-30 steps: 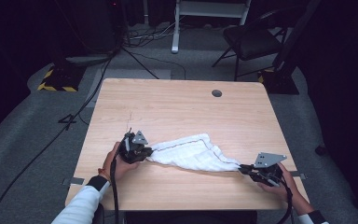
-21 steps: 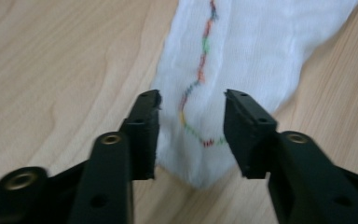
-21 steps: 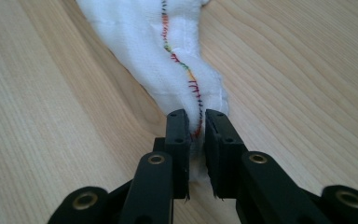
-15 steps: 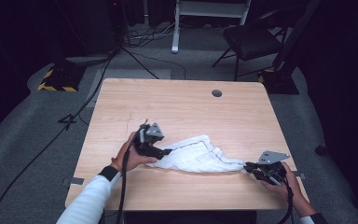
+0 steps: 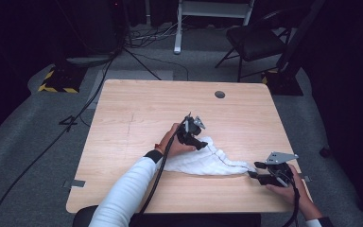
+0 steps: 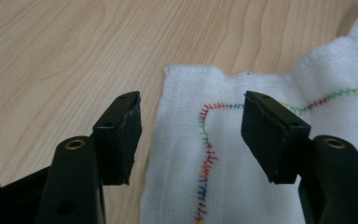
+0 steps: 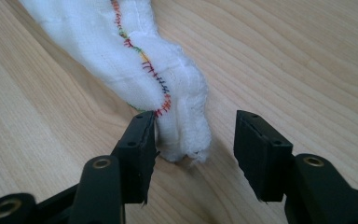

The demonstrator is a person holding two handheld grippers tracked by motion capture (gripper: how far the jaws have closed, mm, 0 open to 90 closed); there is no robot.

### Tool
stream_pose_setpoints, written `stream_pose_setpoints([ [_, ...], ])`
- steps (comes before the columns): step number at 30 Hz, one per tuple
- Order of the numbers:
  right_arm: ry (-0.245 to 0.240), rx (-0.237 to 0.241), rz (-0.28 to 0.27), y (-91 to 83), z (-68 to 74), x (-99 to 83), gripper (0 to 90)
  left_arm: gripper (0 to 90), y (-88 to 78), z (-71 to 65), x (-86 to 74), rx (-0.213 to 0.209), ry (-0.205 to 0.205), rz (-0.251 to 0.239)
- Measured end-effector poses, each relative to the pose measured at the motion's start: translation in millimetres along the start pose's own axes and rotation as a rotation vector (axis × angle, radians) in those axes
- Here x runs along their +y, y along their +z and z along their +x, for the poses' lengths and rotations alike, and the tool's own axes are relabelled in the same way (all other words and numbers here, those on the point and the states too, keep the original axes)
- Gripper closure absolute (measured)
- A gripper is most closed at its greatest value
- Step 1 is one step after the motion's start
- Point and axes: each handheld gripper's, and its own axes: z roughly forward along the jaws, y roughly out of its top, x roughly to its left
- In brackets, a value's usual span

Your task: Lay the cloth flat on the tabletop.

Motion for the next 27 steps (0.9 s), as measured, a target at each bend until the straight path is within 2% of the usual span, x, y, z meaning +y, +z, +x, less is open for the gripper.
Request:
stream_pose_setpoints([
  [2,0.010,0.008,-0.001,1.2,-1.8,-1.2,50.0,47.0,1.6,0.3,-0.2,0.004,-0.001,0.004],
  [3,0.015,0.012,-0.003,2.3,-3.1,-1.8,51.6,51.7,2.8,1.5,-0.8,-0.007,0.003,0.009],
  [4,0.015,0.012,-0.003,2.3,-3.1,-1.8,51.6,51.7,4.1,2.1,-2.0,-0.016,0.004,0.020],
  [5,0.018,0.025,-0.013,3.2,-4.4,-2.9,58.0,57.3,6.4,3.0,-5.4,-0.030,0.002,0.032],
  [7,0.009,0.028,-0.012,3.0,-4.1,-2.6,65.7,64.5,5.7,5.2,-7.6,-0.052,-0.009,0.014],
  [8,0.009,0.028,-0.012,3.0,-4.1,-2.6,65.7,69.2,5.7,5.2,-7.6,-0.052,-0.009,0.014],
  [9,-0.006,0.032,-0.015,3.4,-2.7,-1.9,74.7,73.1,5.3,5.3,-8.9,-0.064,-0.013,0.012],
  [10,-0.006,0.032,-0.015,3.4,-2.7,-1.9,74.7,73.1,5.3,5.9,-9.6,-0.070,0.000,0.006],
  [11,-0.023,0.029,-0.022,4.0,-1.8,-1.2,80.4,79.4,4.0,5.7,-9.9,-0.066,0.007,0.004],
  [14,-0.031,0.026,-0.047,1.3,-1.3,0.5,82.5,82.4,1.1,5.2,-10.3,-0.052,0.016,-0.001],
  [15,-0.028,0.017,-0.097,-6.3,-2.2,4.1,83.4,82.8,-8.4,6.1,-9.8,-0.043,0.010,-0.046],
  [16,-0.028,0.017,-0.097,-6.3,-2.2,4.1,83.4,83.0,-8.4,6.1,-9.8,-0.043,0.010,-0.046],
  [18,-0.021,0.012,-0.140,-13.5,-3.4,8.2,83.9,83.2,-20.6,6.2,-7.6,-0.026,0.015,-0.087],
  [19,-0.031,-0.006,-0.170,-20.0,-3.3,13.7,84.1,83.3,-33.3,5.6,-5.3,-0.016,0.028,-0.108],
  [22,-0.037,-0.017,-0.215,-29.6,-3.4,20.7,84.1,83.4,-56.3,2.0,-3.8,-0.001,0.044,-0.160],
  [23,-0.038,-0.020,-0.226,-33.0,-3.4,23.1,84.1,83.4,-56.3,2.0,-3.8,-0.001,0.044,-0.160],
  [24,-0.046,-0.024,-0.240,-37.3,-3.7,26.7,84.2,83.4,-71.0,-1.6,-3.1,0.007,0.061,-0.183],
  [26,-0.056,-0.028,-0.264,-43.5,-4.0,33.1,84.3,83.4,-85.1,-6.0,-2.0,0.019,0.081,-0.195],
  [27,-0.056,-0.028,-0.264,-43.5,-4.0,33.1,84.3,83.4,-85.1,-6.0,-2.0,0.019,0.081,-0.195],
])
